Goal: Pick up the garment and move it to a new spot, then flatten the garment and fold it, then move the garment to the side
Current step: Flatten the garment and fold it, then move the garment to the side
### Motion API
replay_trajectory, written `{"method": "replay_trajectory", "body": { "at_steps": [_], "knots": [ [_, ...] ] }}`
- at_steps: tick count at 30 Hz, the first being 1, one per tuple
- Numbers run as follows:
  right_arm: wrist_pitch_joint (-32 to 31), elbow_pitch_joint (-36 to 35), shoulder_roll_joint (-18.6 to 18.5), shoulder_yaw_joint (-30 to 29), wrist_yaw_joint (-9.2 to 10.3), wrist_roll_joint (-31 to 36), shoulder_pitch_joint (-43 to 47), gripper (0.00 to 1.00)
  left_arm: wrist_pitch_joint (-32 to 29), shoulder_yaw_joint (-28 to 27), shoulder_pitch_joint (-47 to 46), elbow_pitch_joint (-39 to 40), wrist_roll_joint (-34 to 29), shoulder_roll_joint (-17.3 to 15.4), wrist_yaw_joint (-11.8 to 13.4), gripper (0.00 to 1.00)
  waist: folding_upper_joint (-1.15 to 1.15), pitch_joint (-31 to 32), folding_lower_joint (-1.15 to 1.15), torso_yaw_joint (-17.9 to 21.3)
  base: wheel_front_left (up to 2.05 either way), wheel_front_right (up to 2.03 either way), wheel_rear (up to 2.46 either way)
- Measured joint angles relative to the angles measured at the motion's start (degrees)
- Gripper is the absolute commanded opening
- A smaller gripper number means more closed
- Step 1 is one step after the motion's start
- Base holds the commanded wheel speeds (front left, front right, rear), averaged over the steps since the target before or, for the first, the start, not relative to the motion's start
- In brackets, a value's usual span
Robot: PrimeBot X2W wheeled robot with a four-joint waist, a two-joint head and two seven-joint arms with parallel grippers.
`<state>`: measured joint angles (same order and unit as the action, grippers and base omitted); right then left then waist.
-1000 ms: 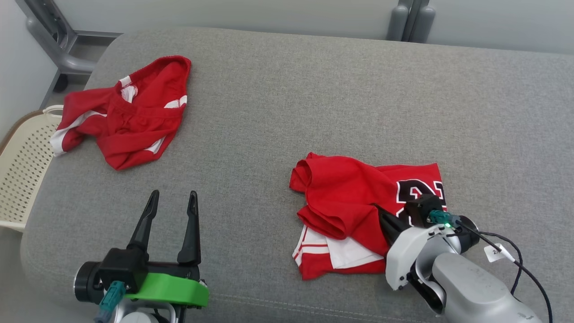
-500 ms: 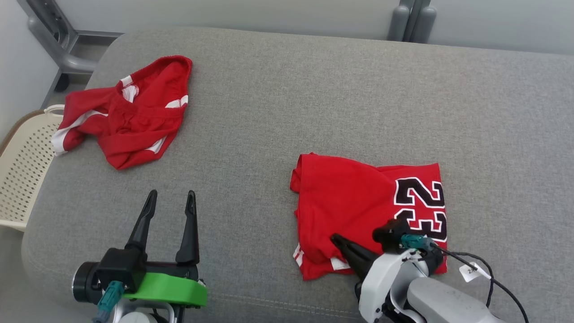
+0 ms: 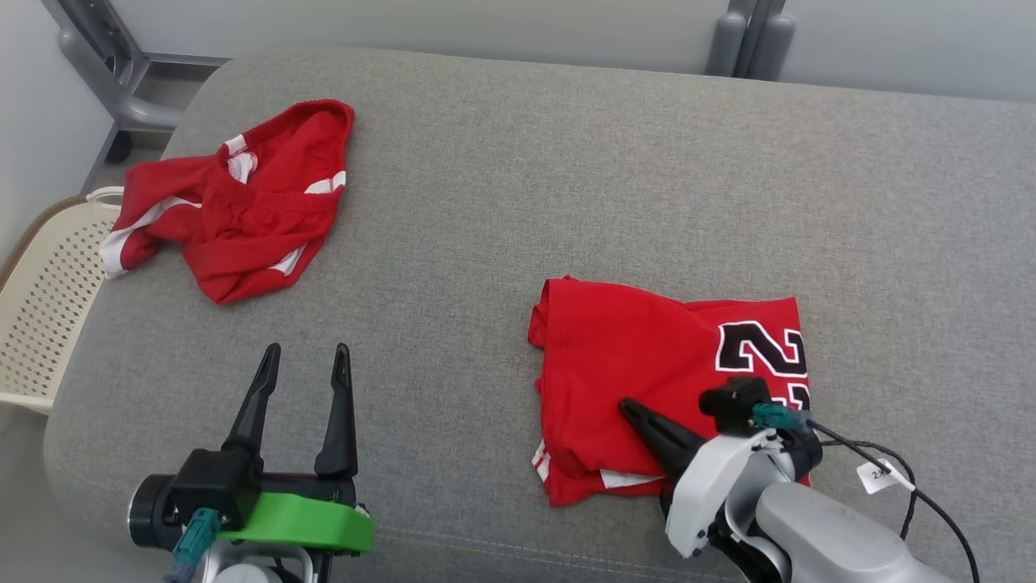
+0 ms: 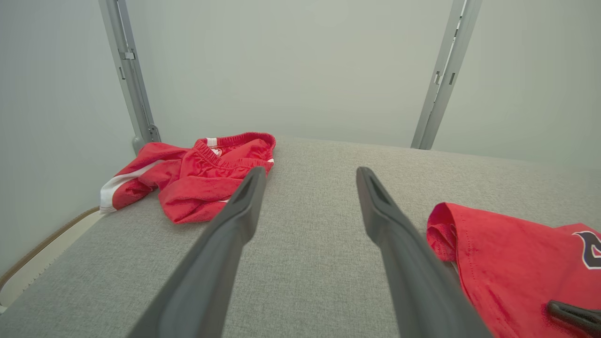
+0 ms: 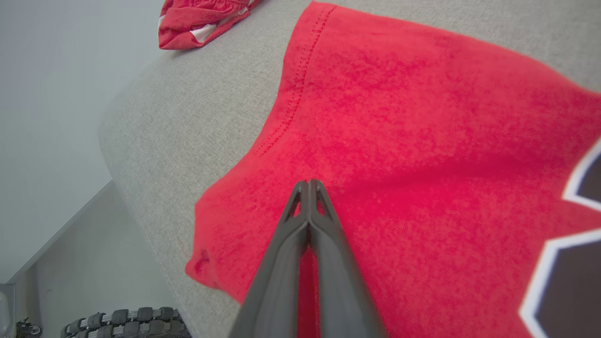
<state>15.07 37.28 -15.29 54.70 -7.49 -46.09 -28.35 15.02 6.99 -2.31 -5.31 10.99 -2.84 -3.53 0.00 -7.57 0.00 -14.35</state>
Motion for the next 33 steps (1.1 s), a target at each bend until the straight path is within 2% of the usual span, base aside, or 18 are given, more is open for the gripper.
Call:
{"method": "replay_trajectory", "body": {
  "at_steps": [2, 3, 4, 11, 19, 26, 33],
  "knots": [
    [-0.01, -0.35, -0.14, -2.19, 0.00, 0.01, 0.09, 0.00, 0.00, -0.18, 0.10, 0.05, 0.00, -0.01, 0.01, 1.00, 0.00, 0.07, 0.00, 0.23, 0.00, 0.00, 0.00],
    [-0.01, -0.92, -0.33, -3.59, 0.00, 0.10, 0.12, 0.40, 0.00, -0.18, 0.20, 0.11, 0.00, -0.01, 0.05, 1.00, 0.00, 0.11, 0.00, 0.36, 0.00, 0.00, 0.00],
    [0.00, -1.60, -0.62, -5.16, 0.00, 0.48, 0.19, 0.99, 0.00, -0.18, 0.29, 0.16, 0.01, -0.01, 0.09, 1.00, 0.00, 0.15, 0.00, 0.51, 0.00, 0.00, 0.00],
    [0.00, -5.06, -2.22, -14.69, 0.00, 3.13, 3.18, 1.00, 0.00, -0.78, 0.52, 1.24, -0.04, 0.00, 0.29, 1.00, 0.00, 0.57, 0.00, 1.92, 0.00, 0.00, 0.00],
    [0.00, -3.69, -4.85, -20.27, 0.00, 4.37, 4.85, 1.00, 0.00, -2.57, 1.38, 1.35, -1.27, 0.00, 0.51, 1.00, 0.00, 1.74, 0.00, 4.14, 0.00, 0.00, 0.00],
    [-4.14, -2.56, -7.79, -19.57, 0.00, 0.19, 4.78, 1.00, 0.01, -5.46, 1.59, 1.14, -2.05, 0.00, 0.86, 1.00, 0.00, 2.75, 0.00, 5.42, 0.00, 0.00, 0.00],
    [-11.05, -3.54, -10.27, -15.10, 0.00, -6.03, 4.23, 1.00, 0.01, -8.09, 1.77, -0.15, -2.68, 0.00, 2.03, 1.00, 0.00, 3.31, 0.00, 5.68, 0.00, 0.00, 0.00]
  ]
}}
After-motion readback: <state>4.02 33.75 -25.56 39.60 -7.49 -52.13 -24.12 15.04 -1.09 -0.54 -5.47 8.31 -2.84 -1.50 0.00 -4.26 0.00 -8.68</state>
